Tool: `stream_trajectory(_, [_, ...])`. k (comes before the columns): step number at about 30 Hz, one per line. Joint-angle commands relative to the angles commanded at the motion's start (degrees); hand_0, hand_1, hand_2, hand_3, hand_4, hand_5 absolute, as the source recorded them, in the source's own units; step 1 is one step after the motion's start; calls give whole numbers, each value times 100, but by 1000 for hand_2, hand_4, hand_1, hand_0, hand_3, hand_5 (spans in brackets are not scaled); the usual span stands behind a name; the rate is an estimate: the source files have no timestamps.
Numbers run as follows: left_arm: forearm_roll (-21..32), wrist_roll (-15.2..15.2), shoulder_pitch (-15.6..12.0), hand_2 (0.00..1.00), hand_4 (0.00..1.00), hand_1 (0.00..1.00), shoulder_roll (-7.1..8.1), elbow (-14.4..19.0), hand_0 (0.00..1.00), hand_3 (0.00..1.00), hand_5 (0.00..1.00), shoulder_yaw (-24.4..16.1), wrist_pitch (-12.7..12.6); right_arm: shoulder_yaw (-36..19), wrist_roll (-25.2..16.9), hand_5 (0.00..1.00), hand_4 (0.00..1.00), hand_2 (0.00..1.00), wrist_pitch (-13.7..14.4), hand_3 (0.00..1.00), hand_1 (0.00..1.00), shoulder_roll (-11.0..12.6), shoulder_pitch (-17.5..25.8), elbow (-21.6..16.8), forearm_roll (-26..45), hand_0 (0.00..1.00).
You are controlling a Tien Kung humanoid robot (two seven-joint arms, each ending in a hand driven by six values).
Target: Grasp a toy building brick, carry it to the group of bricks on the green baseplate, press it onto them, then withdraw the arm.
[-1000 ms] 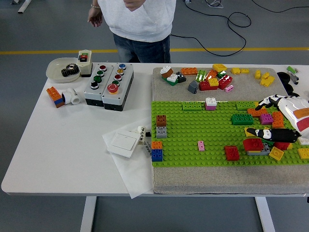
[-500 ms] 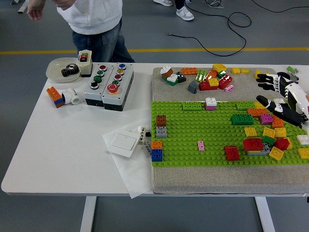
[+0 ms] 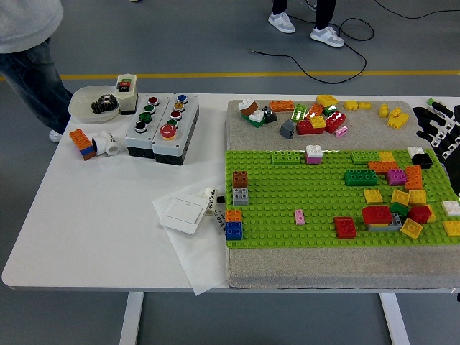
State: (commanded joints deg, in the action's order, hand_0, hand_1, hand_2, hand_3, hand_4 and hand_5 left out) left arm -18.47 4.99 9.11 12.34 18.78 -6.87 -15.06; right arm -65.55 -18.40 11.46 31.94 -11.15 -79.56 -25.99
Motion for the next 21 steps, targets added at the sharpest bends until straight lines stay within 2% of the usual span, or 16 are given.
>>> stream_trajectory(2, [-19,5,-7,724,611,735,0,1,738,584,645,-8,2,-33,21,871,998,800,-41,823,777,-19,7,47,313,813])
stream_trajectory(21, [-294,116,-94,725,611,735,-44,15,739,584,645,-169,45,-2,77,915,998,801,-231,820,782,-99,-52,260,304,822])
